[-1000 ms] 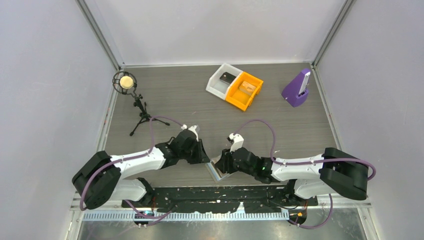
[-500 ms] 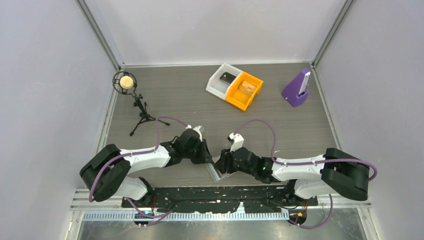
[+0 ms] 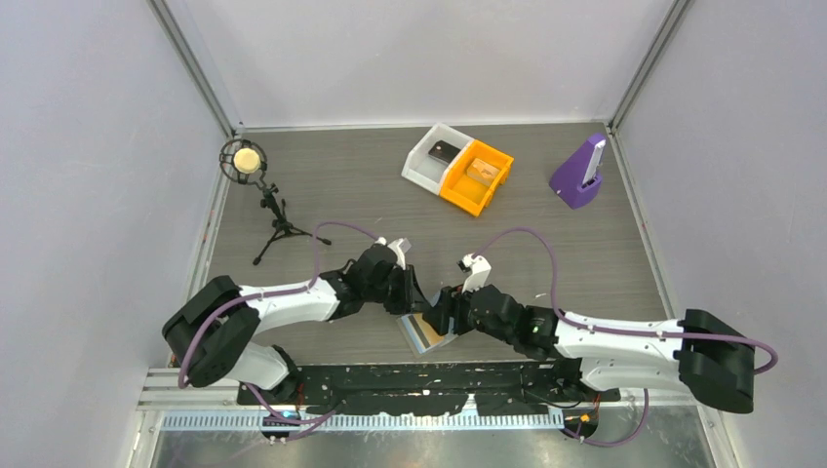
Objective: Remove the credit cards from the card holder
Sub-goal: Remove the credit card from the card holder.
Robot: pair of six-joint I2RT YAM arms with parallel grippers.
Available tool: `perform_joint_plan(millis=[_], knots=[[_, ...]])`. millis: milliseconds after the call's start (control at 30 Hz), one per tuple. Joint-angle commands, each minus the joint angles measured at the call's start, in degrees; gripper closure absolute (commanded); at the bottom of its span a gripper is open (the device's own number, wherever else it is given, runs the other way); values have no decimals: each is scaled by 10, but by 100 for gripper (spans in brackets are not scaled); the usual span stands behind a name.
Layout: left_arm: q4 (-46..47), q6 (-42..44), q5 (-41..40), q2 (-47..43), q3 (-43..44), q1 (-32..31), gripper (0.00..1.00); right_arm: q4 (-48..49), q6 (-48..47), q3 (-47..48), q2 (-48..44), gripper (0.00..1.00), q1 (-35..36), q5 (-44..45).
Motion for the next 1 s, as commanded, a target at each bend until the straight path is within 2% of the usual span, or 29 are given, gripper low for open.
perform_joint_plan(millis=[0, 233, 400, 633, 967], knots=[[27, 6, 19, 21, 32, -5, 81, -66, -12, 20, -58, 35, -3, 37], [24, 23, 17, 66, 72, -7, 81, -173, -28, 28, -159, 36, -3, 90], [15, 37, 20, 69, 80, -6, 81, -172, -48, 28, -169, 43, -3, 82], [-72, 63, -29, -9, 63, 15, 81, -96, -57, 27, -116, 54, -3, 5], [-79, 47, -64, -88, -21, 20, 80, 3, -41, 47, 20, 56, -3, -66]])
